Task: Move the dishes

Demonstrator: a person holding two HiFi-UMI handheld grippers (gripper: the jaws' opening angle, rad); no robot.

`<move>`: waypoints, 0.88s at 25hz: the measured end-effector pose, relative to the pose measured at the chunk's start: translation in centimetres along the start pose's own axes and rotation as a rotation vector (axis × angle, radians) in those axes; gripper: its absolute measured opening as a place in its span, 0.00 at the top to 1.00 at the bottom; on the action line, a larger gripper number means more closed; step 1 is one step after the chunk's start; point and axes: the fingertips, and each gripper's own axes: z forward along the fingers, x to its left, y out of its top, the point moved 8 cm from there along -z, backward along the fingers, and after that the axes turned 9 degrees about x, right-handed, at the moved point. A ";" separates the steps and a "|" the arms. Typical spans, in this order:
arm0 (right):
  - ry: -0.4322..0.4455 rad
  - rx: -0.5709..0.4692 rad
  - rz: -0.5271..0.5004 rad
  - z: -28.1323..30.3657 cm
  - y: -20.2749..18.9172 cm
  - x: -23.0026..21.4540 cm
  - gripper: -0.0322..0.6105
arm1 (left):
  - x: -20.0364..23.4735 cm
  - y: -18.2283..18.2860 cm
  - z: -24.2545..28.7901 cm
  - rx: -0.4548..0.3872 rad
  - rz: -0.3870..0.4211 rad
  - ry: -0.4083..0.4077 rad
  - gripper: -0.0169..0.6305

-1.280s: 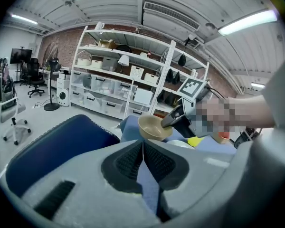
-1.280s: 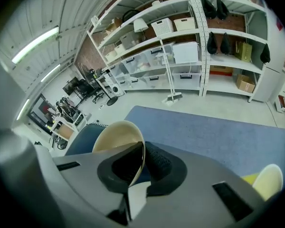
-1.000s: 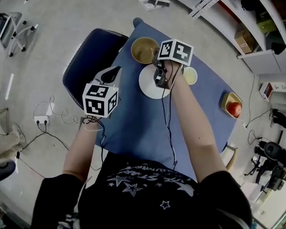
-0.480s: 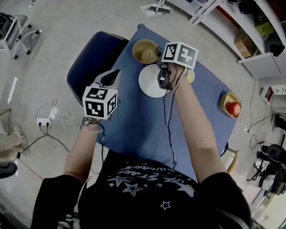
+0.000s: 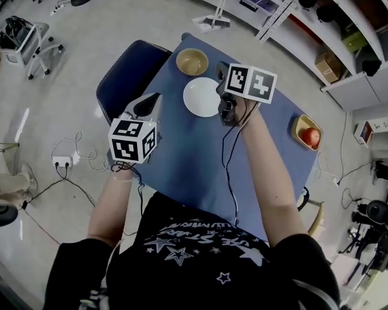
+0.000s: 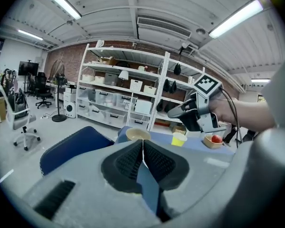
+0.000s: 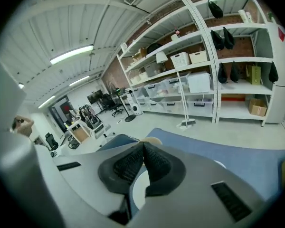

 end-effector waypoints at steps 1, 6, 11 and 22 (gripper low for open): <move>0.020 -0.016 -0.014 -0.9 -0.4 0.3 0.95 | -0.7 -0.2 -0.7 -0.007 -0.002 0.006 0.94; 0.066 -0.102 -0.143 -6.3 -3.4 1.7 0.95 | -4.1 -1.6 -3.8 -0.043 -0.006 0.032 0.94; 0.075 -0.162 -0.275 -11.8 -6.3 1.9 0.95 | -8.4 -2.8 -6.4 -0.083 -0.005 0.052 0.94; 0.117 -0.237 -0.340 -21.7 -15.3 1.0 0.95 | -17.4 -9.5 -13.3 -0.120 -0.013 0.084 0.94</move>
